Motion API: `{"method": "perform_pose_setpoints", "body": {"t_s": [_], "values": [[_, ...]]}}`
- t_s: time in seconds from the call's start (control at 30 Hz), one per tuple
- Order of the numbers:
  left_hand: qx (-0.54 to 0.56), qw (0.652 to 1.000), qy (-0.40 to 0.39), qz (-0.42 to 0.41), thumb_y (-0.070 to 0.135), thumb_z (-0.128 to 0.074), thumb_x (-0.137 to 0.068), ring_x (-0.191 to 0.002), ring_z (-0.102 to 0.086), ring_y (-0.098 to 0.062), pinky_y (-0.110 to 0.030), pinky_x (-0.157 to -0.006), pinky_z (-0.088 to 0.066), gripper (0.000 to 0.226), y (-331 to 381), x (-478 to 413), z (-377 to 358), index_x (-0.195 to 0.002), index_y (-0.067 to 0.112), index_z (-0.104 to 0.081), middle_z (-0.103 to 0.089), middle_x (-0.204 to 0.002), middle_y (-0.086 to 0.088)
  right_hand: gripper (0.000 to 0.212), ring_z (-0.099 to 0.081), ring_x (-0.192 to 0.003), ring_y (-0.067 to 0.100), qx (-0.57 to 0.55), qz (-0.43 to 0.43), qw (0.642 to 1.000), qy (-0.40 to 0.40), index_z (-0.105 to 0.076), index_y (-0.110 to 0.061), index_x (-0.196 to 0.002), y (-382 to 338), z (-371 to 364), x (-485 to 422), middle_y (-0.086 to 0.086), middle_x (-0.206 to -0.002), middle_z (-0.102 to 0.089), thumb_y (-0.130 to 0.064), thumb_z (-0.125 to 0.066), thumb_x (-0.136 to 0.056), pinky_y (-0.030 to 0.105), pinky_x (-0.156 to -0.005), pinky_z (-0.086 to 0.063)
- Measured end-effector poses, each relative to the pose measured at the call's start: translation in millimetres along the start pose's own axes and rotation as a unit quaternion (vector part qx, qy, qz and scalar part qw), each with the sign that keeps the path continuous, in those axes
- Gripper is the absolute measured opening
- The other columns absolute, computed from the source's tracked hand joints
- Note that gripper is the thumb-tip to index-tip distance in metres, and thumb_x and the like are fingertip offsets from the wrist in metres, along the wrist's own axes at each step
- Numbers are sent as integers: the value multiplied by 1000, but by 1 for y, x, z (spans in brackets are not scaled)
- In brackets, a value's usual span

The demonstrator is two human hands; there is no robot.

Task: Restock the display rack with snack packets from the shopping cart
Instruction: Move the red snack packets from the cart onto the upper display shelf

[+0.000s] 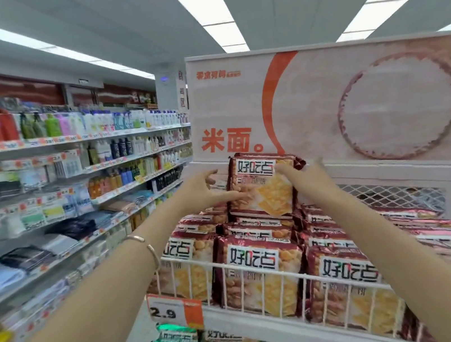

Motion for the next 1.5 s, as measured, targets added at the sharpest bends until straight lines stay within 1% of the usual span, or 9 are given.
{"method": "perform_pose_setpoints", "body": {"t_s": [0.17, 0.33, 0.57, 0.73, 0.93, 1.03, 1.2, 1.33, 1.5], "values": [[-53, 993, 94, 45, 51, -67, -88, -95, -63, -16, -32, -83, -53, 46, -56, 60, 80, -119, 17, -63, -66, -108, 0, 101, -12, -151, 30, 137, 145, 979, 41, -6, -9, -156, -61, -43, 58, 13, -164, -13, -61, -56, -86, 48, -123, -12], [-77, 984, 109, 121, 45, -64, -93, -95, -64, -17, -37, -85, -56, 39, -142, 167, 155, -120, 16, -61, -66, -109, -2, 94, 1, -152, 31, 198, 193, 960, -43, -7, -9, -157, -111, -152, 139, 13, -165, -4, -57, -54, -92, 45, -124, -1], [-83, 946, 120, 289, 43, -65, -93, -92, -63, -17, -28, -72, -49, 42, -284, 366, 219, -122, 13, -63, -68, -112, -5, 82, -8, -150, 33, 201, 262, 929, -169, -22, -9, -153, -151, -322, 285, 17, -160, -19, -52, -55, -92, 46, -122, -7], [-62, 909, 114, 396, 35, -65, -95, -104, -62, -25, -33, -86, -49, 35, -361, 509, 212, -117, 8, -67, -66, -118, -10, 75, -29, -138, 31, 238, 305, 880, -277, -36, -10, -146, -140, -436, 398, 12, -144, -41, -52, -59, -88, 42, -117, -20], [-1, 853, 116, 509, 31, -62, -97, -108, -64, -27, -37, -97, -51, 31, -426, 636, 175, -115, 7, -68, -67, -120, -10, 71, -38, -134, 31, 299, 298, 803, -420, -40, -12, -144, -84, -538, 505, 13, -141, -46, -49, -60, -87, 43, -113, -27], [22, 823, 128, 553, 30, -60, -98, -107, -60, -23, -33, -96, -48, 27, -451, 681, 154, -114, 9, -68, -63, -115, -5, 63, -45, -129, 31, 326, 281, 757, -491, -46, -11, -139, -46, -575, 540, 14, -137, -51, -47, -59, -89, 43, -111, -34], [63, 757, 174, 626, 27, -61, -95, -96, -66, -23, -46, -105, -45, 23, -491, 742, 119, -72, 24, -65, -66, -92, 2, 47, -54, -121, 31, 353, 231, 659, -623, -50, -4, -135, 23, -627, 579, 16, -135, -55, -29, -56, -96, 38, -101, -46], [77, 683, 275, 672, 12, -56, -92, -94, -67, -25, -34, -88, -52, 19, -507, 788, 115, -82, 10, -72, -69, -108, -4, 56, -44, -134, 33, 395, 200, 570, -692, -43, 2, -144, 69, -670, 596, 18, -151, -42, -32, -51, -100, 39, -110, -37], [120, 570, 386, 715, 13, -58, -90, -86, -71, -30, -36, -83, -55, 25, -529, 851, 109, -66, 17, -61, -73, -90, -13, 56, -47, -131, 33, 400, 203, 519, -728, -47, 3, -140, 101, -743, 616, 19, -146, -47, -34, -50, -98, 41, -108, -38]]}}
Point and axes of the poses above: each hand's wrist, its own x-axis away from the middle knuckle, its own z-axis out of the back of the hand, y = z × x, the point moved 8 cm from there along -x, towards the middle knuckle
